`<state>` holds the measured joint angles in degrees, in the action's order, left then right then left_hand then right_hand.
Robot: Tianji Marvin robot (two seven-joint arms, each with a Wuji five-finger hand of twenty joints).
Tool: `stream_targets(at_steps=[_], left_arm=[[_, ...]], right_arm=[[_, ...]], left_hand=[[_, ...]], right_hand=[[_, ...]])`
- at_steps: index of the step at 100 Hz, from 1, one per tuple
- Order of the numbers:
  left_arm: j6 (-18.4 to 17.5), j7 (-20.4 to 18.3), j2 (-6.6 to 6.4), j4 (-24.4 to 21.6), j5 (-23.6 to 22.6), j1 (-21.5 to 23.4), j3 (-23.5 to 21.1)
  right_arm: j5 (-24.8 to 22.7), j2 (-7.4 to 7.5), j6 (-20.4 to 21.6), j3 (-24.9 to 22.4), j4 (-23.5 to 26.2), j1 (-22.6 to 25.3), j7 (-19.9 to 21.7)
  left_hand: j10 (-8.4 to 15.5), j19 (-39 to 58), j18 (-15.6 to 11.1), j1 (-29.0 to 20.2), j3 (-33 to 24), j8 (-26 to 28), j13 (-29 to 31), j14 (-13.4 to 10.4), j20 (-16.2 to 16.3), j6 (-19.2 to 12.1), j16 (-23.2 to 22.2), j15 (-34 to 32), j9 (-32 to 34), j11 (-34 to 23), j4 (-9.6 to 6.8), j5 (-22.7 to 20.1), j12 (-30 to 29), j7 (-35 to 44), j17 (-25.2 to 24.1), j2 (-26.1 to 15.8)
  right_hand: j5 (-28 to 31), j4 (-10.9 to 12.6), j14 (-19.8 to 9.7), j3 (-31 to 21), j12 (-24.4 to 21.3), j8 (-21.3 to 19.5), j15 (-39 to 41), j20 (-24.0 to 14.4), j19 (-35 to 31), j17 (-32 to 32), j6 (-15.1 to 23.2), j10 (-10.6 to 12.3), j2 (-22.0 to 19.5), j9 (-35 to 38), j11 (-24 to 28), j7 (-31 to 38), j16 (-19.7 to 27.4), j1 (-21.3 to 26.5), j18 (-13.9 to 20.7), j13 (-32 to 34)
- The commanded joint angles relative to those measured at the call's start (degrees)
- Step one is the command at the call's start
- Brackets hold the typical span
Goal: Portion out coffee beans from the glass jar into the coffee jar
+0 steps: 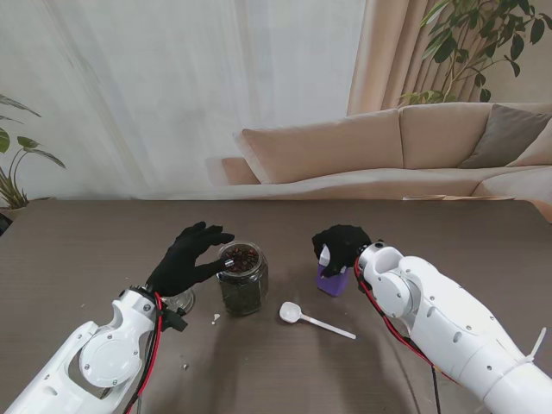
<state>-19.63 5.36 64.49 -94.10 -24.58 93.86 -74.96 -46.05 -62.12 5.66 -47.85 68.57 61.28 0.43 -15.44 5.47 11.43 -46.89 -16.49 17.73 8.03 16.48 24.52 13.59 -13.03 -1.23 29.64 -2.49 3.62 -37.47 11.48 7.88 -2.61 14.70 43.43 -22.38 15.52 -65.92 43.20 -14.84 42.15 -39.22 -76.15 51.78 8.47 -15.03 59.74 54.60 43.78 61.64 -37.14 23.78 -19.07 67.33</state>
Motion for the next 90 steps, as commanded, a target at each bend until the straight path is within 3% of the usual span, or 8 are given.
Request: stream_targets(at_steps=[1, 10, 15, 17, 20, 36, 51, 90], left_arm=[[0.09, -1.03, 0.18, -0.22, 0.19, 0.05, 0.07], [-0.01, -1.08, 0.17, -0.13, 0.24, -0.03, 0.09], [-0.07, -1.13, 0.16, -0.09, 0.26, -0.07, 0.08], [-0.09, -1.16, 0.15, -0.08, 0.27, -0.08, 0.08], [-0.10, -1.18, 0.15, -0.07, 0.29, -0.09, 0.08], [-0.15, -1.22, 0.14, -0.05, 0.24, -0.08, 0.03], [0.04, -1.33, 0.12, -0.15, 0.33, 0.02, 0.06], [0.05, -1.61, 0.11, -0.09, 0.72, -0.07, 0.14]], right_arm=[[-0.33, -0.09, 0.13, 0.53, -0.83, -0.08, 0.65], [-0.44, -0.11, 0.32, 0.93, -1.55, -0.28, 0.22], [-0.50, -0.11, 0.46, 1.13, -1.91, -0.36, -0.02], [-0.67, -0.09, 0.51, 1.22, -2.03, -0.40, -0.15], [-0.91, -0.06, 0.62, 1.34, -2.19, -0.47, -0.31], [-1.60, 0.16, 0.67, 1.63, -2.29, -0.59, 0.01], [-2.32, 0.35, 0.71, 1.53, -2.05, -0.59, 0.35], [-2.52, 0.25, -0.41, -0.81, 0.72, 0.14, 0.64]], left_hand=[[0.05, 0.00, -0.35, -1.19, -1.17, 0.31, 1.08, 0.32, 0.60, 0.19, -0.44, -0.36, 0.48, -0.02, -1.99, -0.33, 0.70, 0.21, -1.14, -2.41], [0.05, 0.04, -0.29, -1.25, -1.20, 0.38, 1.23, 0.41, 0.68, 0.23, -0.48, -0.40, 0.74, -0.11, -2.00, -0.42, 0.78, 0.24, -1.04, -2.43], [-0.05, 0.04, -0.28, -1.28, -1.20, 0.41, 1.28, 0.51, 0.72, 0.26, -0.51, -0.42, 0.78, -0.13, -2.00, -0.40, 0.82, 0.22, -1.01, -2.42], [-0.08, 0.05, -0.21, -1.25, -1.20, 0.42, 1.29, 0.52, 0.73, 0.26, -0.52, -0.42, 0.77, -0.12, -1.99, -0.37, 0.83, 0.20, -0.99, -2.44], [-0.08, 0.06, -0.17, -1.27, -1.20, 0.44, 1.28, 0.53, 0.75, 0.19, -0.53, -0.41, 0.78, -0.12, -2.00, -0.42, 0.85, 0.22, -0.97, -2.38], [-0.20, 0.08, -0.15, -1.29, -1.19, 0.53, 1.50, 0.66, 0.84, 0.15, -0.60, -0.48, 0.95, -0.17, -2.00, -0.51, 0.95, 0.24, -0.87, -2.42], [0.01, 0.19, 0.12, -1.25, -1.16, 0.60, 1.91, 1.03, 0.97, 0.14, -0.72, -0.60, 1.12, -0.20, -2.00, -0.45, 1.04, 0.21, -0.63, -2.43], [-0.22, 0.24, 0.26, -1.29, -1.02, 0.76, 2.13, 1.09, 1.16, 0.02, -0.90, -0.59, 1.28, -0.22, -2.01, -0.57, 1.21, 0.24, -0.43, -2.57]], right_hand=[[-0.45, 3.11, -12.09, -6.61, 0.05, -2.30, 3.39, 0.82, 2.18, -0.06, -1.44, 12.15, -5.54, -1.74, 6.78, -2.08, -1.89, 6.39, 5.75, 5.88], [-0.73, 4.86, -10.91, -6.55, -1.87, -3.73, 1.88, 0.64, 2.40, -2.33, -1.50, 11.68, -6.33, -4.84, 6.69, -6.07, -1.42, 3.81, 4.88, 3.29], [-0.97, 8.41, -9.85, -6.20, -2.96, -6.14, 0.63, 0.28, 2.90, -4.78, -1.41, 11.31, -7.23, -7.10, 6.38, -9.17, -0.53, 1.62, 3.86, 0.77], [-1.05, 10.97, -9.66, -5.87, -3.26, -9.60, 0.86, 0.04, 2.99, -5.57, -1.30, 11.29, -7.63, -7.99, 6.46, -11.14, -0.15, 0.69, 3.73, -0.04], [-1.30, 12.05, -9.63, -5.64, -3.39, -11.82, 1.04, -0.11, 3.00, -6.33, -1.18, 11.35, -7.75, -8.85, 6.46, -12.45, 0.07, -0.19, 3.71, -0.77], [-5.95, 11.17, -7.45, -3.36, -3.47, -11.64, 0.56, -0.75, 3.26, -13.27, 0.21, 10.85, -8.47, -16.16, 5.77, -15.65, 0.81, -5.28, 3.10, -8.88], [-11.39, 11.16, -4.96, -0.28, -9.72, -8.99, -6.00, 0.27, 6.85, -18.34, 0.47, 9.66, -10.09, -21.58, -1.20, -20.13, 6.23, -10.17, 1.12, -14.97], [-24.01, 11.83, 0.12, 9.92, -19.61, -3.25, -24.12, 4.92, 21.01, -27.69, 2.62, 10.04, -20.55, -32.06, -8.58, -26.45, 16.89, -18.06, -5.51, -26.78]])
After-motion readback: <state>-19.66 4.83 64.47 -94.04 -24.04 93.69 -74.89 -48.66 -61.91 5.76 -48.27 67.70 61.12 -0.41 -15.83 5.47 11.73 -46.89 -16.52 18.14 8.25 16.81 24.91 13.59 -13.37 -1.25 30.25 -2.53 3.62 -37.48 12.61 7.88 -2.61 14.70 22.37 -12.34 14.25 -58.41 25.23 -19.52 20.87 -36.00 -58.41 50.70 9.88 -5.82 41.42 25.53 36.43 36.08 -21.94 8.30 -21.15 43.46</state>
